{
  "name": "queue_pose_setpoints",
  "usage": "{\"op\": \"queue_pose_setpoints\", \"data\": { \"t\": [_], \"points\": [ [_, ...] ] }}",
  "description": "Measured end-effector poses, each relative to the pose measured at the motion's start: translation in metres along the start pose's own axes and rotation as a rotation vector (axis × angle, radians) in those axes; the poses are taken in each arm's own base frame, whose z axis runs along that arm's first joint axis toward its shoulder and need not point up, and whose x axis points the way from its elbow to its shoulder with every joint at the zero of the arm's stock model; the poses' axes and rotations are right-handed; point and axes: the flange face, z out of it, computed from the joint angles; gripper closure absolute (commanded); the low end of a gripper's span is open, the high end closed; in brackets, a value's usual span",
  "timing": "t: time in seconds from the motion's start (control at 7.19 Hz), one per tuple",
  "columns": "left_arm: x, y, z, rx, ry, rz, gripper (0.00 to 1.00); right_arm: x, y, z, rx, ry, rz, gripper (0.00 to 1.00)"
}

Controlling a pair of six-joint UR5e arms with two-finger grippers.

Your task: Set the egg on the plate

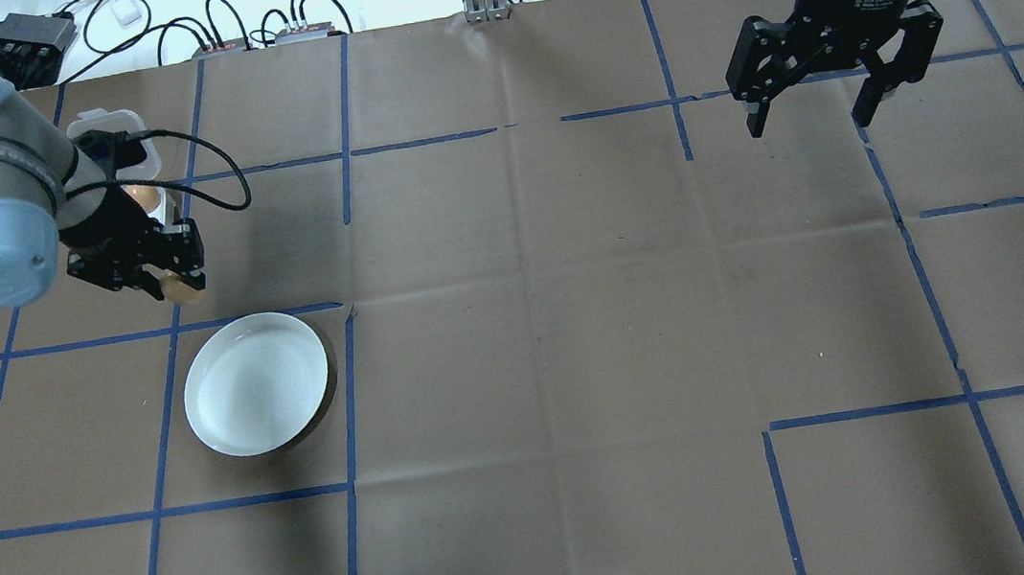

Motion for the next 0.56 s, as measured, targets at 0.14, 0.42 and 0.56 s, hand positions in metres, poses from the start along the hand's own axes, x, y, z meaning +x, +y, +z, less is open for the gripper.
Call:
{"op": "queue_pose_setpoints", "data": {
  "t": [0.14,0.42,0.56],
  "points": [
    [0.004,0.014,0.023,-0.018,0.002,-0.001,0.71,0.0,0.0,0.0,0.0,0.0,0.0,0.0],
    [0.008,0.029,0.046,-0.045,0.007,0.0,0.0,0.0,0.0,0.0,0.0,0.0,0.0,0.0],
    [0.009,0.031,0.047,-0.045,0.006,0.005,0.0,0.0,0.0,0.0,0.0,0.001,0.0,0.0]
  ]
}}
